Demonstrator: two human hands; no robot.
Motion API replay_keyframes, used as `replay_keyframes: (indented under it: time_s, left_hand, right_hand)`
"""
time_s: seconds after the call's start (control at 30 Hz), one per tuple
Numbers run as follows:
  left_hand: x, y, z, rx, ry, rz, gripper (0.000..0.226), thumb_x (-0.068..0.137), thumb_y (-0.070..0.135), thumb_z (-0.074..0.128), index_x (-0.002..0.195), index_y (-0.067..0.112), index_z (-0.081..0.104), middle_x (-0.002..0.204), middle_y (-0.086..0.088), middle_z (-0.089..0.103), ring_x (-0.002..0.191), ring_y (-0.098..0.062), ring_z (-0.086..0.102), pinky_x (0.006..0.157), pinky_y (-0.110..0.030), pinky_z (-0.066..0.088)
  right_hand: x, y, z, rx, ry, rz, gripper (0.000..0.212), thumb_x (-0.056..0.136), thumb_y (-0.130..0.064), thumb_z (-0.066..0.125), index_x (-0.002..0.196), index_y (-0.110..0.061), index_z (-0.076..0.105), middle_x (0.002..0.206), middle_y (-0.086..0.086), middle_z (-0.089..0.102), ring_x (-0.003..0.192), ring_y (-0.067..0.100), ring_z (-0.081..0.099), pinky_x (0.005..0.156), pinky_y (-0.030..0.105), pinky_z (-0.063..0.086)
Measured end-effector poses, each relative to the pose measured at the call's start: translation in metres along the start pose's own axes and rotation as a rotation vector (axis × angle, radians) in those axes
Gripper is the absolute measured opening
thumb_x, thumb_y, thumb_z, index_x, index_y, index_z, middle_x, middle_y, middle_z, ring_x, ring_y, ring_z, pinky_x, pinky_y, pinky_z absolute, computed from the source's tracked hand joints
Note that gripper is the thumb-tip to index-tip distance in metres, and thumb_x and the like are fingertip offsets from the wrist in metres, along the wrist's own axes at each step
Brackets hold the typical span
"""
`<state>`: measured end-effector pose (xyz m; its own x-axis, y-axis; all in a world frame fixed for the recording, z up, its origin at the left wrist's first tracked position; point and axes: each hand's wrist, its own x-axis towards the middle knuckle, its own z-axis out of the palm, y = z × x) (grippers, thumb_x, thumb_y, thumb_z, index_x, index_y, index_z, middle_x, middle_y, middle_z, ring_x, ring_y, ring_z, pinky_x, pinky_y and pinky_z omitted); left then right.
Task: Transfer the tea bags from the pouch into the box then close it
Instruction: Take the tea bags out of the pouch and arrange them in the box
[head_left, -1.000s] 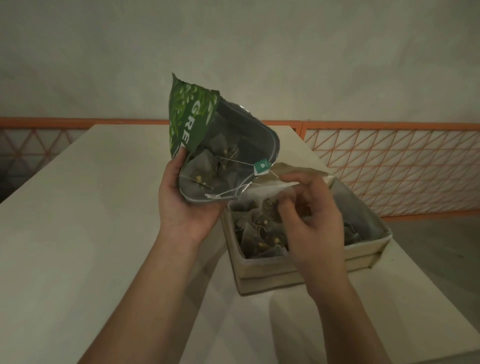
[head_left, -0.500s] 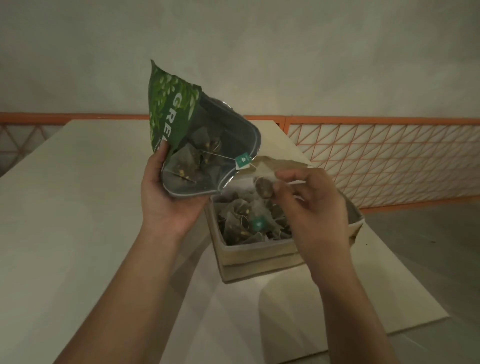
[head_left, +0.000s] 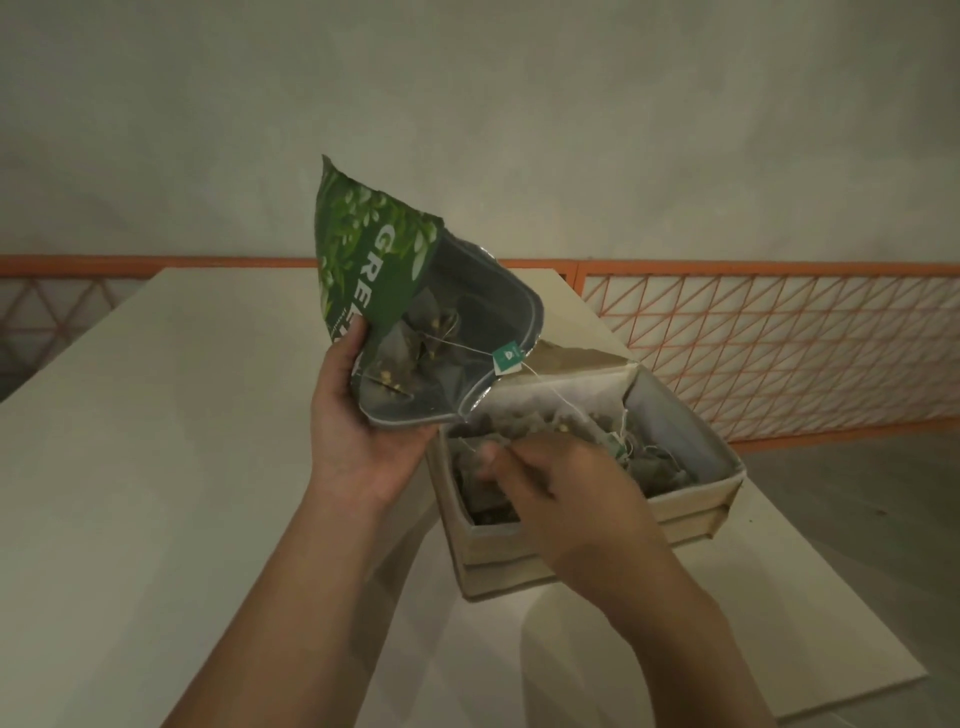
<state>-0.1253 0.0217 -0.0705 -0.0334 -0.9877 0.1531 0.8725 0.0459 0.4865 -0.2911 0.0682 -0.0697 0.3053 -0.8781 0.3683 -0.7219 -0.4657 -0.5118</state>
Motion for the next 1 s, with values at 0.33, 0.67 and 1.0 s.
replay_keyframes:
  time_s: [0.33,0.67,1.0]
  left_hand:
    - [-0.004,0.001,0.005,0.030,0.048,-0.011,0.064,0.089,0.041,0.054,0.148,0.017,0.049,0.149,-0.009,0.053,0.127,-0.031,0.057,0.087,-0.042,0.058]
    - [-0.001,0.002,0.000,0.004,0.069,-0.009,0.065,0.089,0.040,0.056,0.150,0.018,0.046,0.154,-0.008,0.047,0.141,-0.031,0.045,0.100,-0.043,0.052]
    - [-0.001,0.001,0.000,-0.006,0.073,0.000,0.064,0.088,0.040,0.057,0.148,0.018,0.049,0.151,-0.008,0.051,0.139,-0.032,0.048,0.099,-0.045,0.052]
  right_hand:
    - [0.042,-0.006,-0.010,0.003,0.395,0.015,0.032,0.094,-0.037,0.059,0.126,-0.034,0.061,0.113,-0.001,0.047,0.101,0.012,0.049,0.073,0.018,0.043]
    - [0.039,-0.001,-0.022,0.392,0.289,0.143,0.003,0.090,-0.026,0.068,0.092,-0.026,0.065,0.087,-0.014,0.066,0.078,0.001,0.062,0.064,0.007,0.046]
    - [0.027,0.000,-0.024,0.848,0.209,0.368,0.015,0.101,-0.024,0.044,0.105,-0.013,0.053,0.090,-0.003,0.076,0.085,0.015,0.071,0.076,0.026,0.042]
